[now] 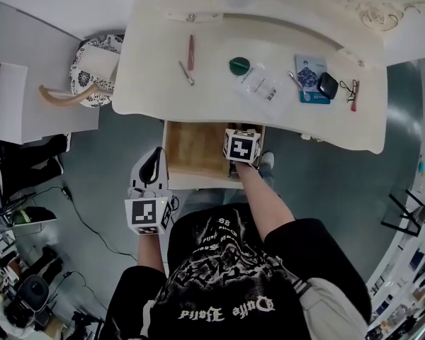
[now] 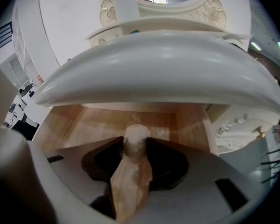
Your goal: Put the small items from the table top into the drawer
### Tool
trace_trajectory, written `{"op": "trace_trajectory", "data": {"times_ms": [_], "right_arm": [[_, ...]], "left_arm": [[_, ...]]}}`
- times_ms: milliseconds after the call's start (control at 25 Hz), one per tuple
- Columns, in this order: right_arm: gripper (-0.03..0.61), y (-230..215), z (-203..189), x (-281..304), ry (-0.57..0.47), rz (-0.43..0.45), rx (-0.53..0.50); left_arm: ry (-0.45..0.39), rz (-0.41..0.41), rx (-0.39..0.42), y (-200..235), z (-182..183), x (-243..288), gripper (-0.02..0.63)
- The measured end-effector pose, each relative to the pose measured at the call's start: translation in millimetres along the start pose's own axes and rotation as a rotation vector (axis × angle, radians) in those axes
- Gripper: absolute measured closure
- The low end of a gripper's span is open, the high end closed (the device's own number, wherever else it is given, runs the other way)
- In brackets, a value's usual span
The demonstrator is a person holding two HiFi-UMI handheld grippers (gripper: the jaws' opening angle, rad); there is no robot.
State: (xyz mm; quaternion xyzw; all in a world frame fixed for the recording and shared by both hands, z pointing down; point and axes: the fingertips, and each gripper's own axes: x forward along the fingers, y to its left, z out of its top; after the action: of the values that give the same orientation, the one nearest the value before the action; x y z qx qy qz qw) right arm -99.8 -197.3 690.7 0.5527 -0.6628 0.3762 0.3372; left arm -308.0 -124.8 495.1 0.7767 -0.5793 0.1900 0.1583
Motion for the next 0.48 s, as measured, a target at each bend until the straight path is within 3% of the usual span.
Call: {"op": "trace_trajectory", "data": {"times_ms": [400,480], "right_arm": [[0.393,5.3,-7.0,3.1,0.042,0.036,0.013],[0.339,8.7,-9.4,4.7,0.050,0.066,0.027]], "left_arm": [[0.013,0.005,-0.006,0.4,-7.6,-7.8,0.598],[0.011,0.005,-0.009,0.6,-9.1,-8.6,0.598]]}}
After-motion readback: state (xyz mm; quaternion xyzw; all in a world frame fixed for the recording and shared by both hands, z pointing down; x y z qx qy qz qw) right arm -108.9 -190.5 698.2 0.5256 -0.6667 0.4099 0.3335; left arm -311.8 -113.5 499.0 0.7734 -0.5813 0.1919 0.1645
